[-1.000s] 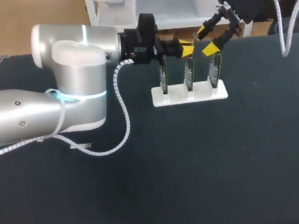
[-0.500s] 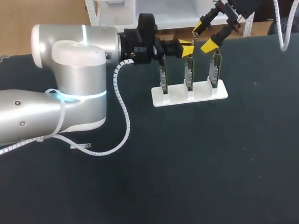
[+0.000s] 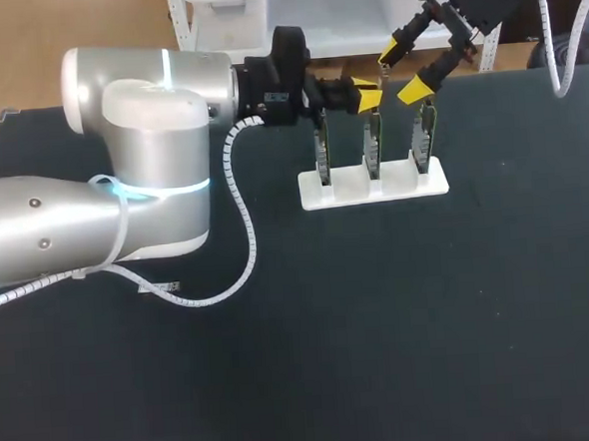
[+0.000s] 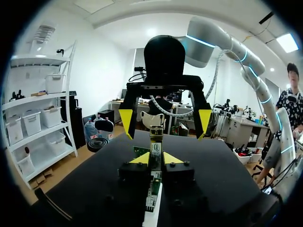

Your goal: Pick up the optical module with the left hand, and insert it into the network port with the right hand.

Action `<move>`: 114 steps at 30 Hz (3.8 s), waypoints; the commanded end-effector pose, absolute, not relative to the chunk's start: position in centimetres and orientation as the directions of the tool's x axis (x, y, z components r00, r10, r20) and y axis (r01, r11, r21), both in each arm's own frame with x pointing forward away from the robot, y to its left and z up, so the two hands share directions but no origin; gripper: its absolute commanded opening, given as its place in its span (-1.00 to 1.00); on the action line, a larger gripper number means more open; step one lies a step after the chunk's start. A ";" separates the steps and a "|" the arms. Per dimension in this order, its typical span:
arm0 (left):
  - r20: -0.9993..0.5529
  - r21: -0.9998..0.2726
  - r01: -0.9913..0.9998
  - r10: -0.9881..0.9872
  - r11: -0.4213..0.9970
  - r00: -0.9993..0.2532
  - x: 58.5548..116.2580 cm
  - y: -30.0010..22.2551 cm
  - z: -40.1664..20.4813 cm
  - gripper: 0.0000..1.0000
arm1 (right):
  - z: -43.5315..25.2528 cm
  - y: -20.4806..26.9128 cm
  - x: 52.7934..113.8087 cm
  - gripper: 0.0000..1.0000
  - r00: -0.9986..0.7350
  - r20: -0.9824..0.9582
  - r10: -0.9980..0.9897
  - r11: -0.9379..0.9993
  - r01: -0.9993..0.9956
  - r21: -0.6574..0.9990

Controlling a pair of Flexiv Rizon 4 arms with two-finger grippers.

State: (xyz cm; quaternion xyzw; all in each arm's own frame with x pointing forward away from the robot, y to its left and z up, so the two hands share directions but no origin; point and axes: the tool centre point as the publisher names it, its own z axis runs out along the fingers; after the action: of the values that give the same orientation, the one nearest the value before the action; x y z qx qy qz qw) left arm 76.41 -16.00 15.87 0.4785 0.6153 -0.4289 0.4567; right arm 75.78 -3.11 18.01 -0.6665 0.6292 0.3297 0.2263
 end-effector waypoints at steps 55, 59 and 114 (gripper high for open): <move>-0.972 -0.092 0.981 0.200 0.170 -0.126 76.6 -16.0 15.9 -1.00 | 17.7 -1.4 77.6 -1.00 0.002 -0.744 -0.669 -0.123 -0.986 0.108; -0.972 -0.092 0.981 0.200 0.170 -0.126 76.6 -16.0 15.9 -0.85 | 17.7 -1.4 77.5 -1.00 0.001 -0.743 -0.669 -0.124 -0.986 0.111; -0.860 -0.027 0.998 0.508 0.049 -0.048 74.9 -13.0 17.2 1.00 | 17.4 -2.0 77.8 -1.00 -0.005 -0.751 -0.660 -0.112 -0.988 0.104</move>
State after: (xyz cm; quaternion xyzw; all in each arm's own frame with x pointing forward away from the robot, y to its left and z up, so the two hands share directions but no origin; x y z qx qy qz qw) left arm 74.49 -12.81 17.02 0.5868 0.6277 -0.3588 0.3645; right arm 78.07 -1.98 17.51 -0.6637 0.6211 0.3421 0.2382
